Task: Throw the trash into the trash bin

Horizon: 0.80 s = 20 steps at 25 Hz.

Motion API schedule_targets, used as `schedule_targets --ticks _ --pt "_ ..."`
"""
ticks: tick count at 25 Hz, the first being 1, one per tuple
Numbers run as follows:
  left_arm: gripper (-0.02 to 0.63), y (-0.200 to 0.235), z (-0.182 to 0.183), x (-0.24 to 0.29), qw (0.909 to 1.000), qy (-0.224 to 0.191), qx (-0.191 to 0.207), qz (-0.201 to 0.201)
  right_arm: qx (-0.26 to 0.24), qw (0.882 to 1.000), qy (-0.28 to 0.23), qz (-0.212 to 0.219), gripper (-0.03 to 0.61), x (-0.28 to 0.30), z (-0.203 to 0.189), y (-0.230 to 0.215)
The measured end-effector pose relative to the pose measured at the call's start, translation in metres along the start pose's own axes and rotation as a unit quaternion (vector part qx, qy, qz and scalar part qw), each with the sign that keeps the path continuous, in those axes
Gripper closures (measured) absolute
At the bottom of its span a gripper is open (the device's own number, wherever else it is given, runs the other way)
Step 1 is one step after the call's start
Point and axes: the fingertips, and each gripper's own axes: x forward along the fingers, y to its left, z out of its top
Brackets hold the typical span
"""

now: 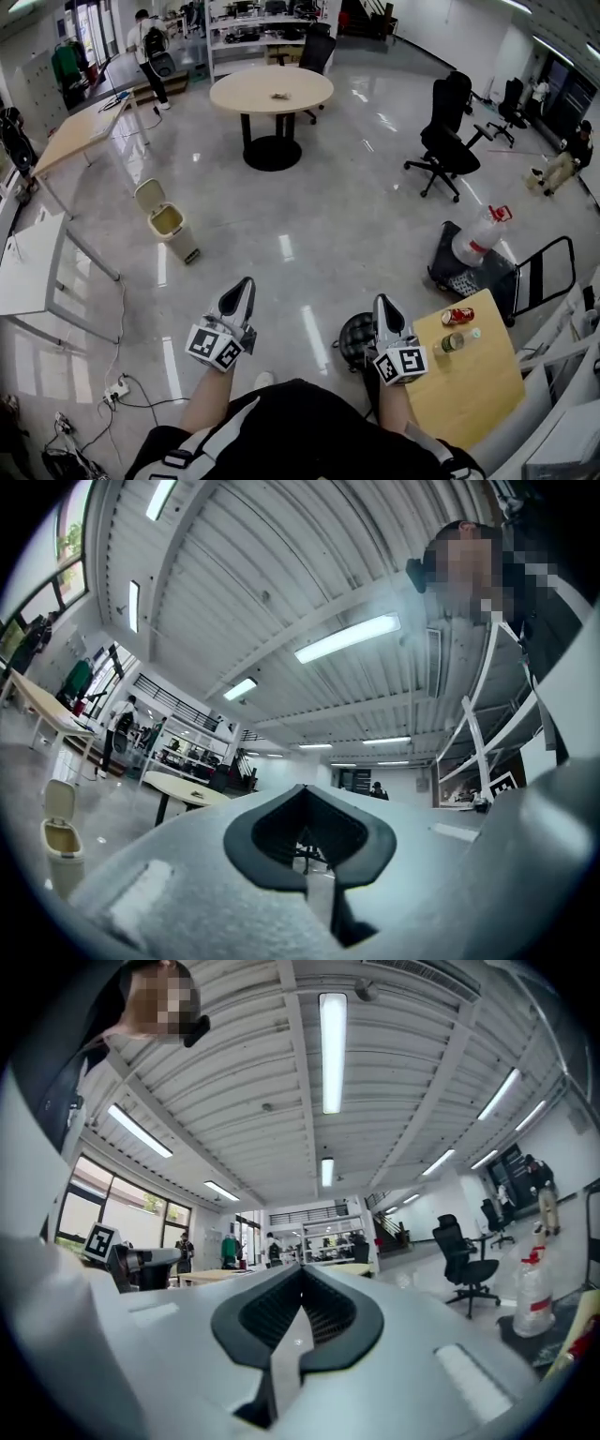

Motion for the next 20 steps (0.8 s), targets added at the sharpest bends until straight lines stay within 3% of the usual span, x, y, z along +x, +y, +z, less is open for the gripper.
schedule_targets --ticks 6,10,14,20 --pt "0.614 -0.004 -0.030 0.043 0.9963 0.031 -0.011 -0.080 -0.018 0.998 -0.004 -0.063 0.575 -0.012 0.006 -0.013" --pt "0.614 -0.032 -0.044 0.081 0.9875 0.046 -0.021 -0.150 -0.028 0.993 -0.006 -0.117 0.575 -0.031 0.012 -0.027" --pt "0.614 -0.067 -0.062 0.107 0.9709 0.074 -0.042 -0.224 -0.048 0.981 -0.006 -0.190 0.577 -0.070 0.024 -0.031" --pt "0.614 -0.122 -0.082 0.137 0.9394 0.093 -0.074 -0.321 -0.071 0.951 -0.009 -0.301 0.575 -0.128 0.036 -0.043"
